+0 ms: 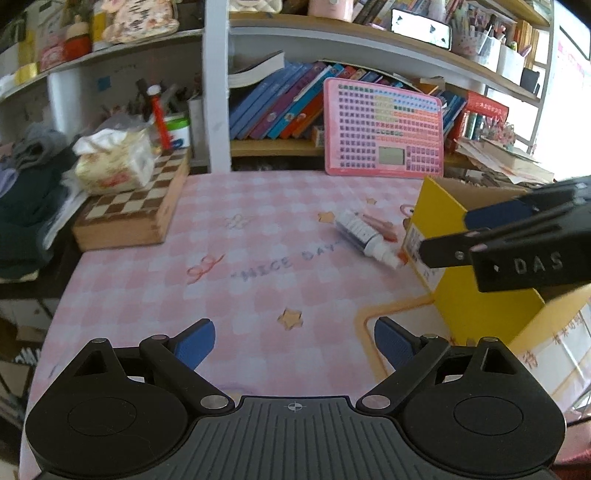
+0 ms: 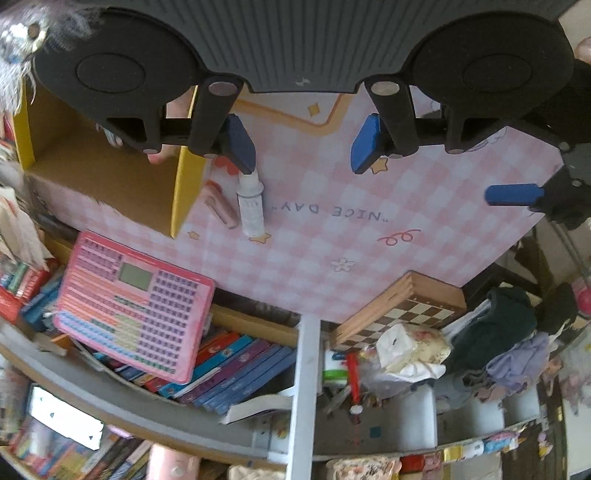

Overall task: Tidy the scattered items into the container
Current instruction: 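Close the left gripper on the white spray bottle while the right grasps the pink comb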

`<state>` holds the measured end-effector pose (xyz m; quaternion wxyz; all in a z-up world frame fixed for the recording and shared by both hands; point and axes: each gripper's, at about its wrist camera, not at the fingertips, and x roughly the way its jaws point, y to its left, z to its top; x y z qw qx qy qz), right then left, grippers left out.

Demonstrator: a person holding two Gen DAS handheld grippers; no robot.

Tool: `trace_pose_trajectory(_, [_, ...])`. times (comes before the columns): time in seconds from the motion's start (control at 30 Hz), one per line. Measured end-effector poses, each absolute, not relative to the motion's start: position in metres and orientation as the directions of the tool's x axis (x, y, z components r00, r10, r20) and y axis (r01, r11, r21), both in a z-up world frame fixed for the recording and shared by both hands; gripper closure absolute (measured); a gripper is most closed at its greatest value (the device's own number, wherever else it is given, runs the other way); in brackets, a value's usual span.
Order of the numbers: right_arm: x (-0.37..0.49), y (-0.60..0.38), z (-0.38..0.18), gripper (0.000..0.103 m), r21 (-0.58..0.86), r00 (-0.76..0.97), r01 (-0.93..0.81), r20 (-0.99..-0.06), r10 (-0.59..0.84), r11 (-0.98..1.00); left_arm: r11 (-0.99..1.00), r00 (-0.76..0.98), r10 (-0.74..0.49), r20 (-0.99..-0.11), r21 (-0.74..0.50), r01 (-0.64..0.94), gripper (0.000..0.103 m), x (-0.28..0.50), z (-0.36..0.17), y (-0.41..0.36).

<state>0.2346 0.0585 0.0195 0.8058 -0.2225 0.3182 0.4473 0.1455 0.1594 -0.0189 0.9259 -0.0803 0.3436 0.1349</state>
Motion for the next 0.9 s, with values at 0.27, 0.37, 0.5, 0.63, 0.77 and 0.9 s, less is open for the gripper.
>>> trace_pose_trajectory(0.27, [0.295,0.105,0.015,0.05,-0.074,0.299,-0.906,-0.809,0.507,0.416,0.96,0.728,0.162,-0.666,-0.066,-0.273,0.017,0.199,-0.03,0.168])
trace_pose_trajectory(0.37, [0.316,0.121,0.013,0.05,-0.097,0.291,-0.916,-0.826,0.482,0.388,0.96,0.724,0.149,-0.674,-0.076,-0.269,0.017,0.216,-0.036,0.17])
trace_pose_trajectory(0.5, [0.349,0.143,0.009,0.05,-0.118,0.287,-0.921,-0.848,0.445,0.37,0.959,0.714,0.132,-0.687,-0.094,-0.267,0.017,0.241,-0.045,0.173])
trace_pose_trajectory(0.63, [0.38,0.17,-0.002,0.05,-0.15,0.284,-0.929,-0.876,0.389,0.339,0.961,0.702,0.094,-0.706,-0.121,-0.25,0.018,0.265,-0.054,0.178])
trace_pose_trajectory(0.77, [0.404,0.193,-0.012,0.055,-0.218,0.32,-0.926,-0.885,0.338,0.308,0.966,0.695,0.073,-0.715,-0.122,-0.227,0.022,0.29,-0.06,0.185])
trace_pose_trajectory(0.9, [0.429,0.21,-0.025,0.057,-0.227,0.309,-0.93,-0.909,0.279,0.288,0.949,0.696,0.026,-0.718,-0.202,-0.244,0.027,0.317,-0.067,0.195])
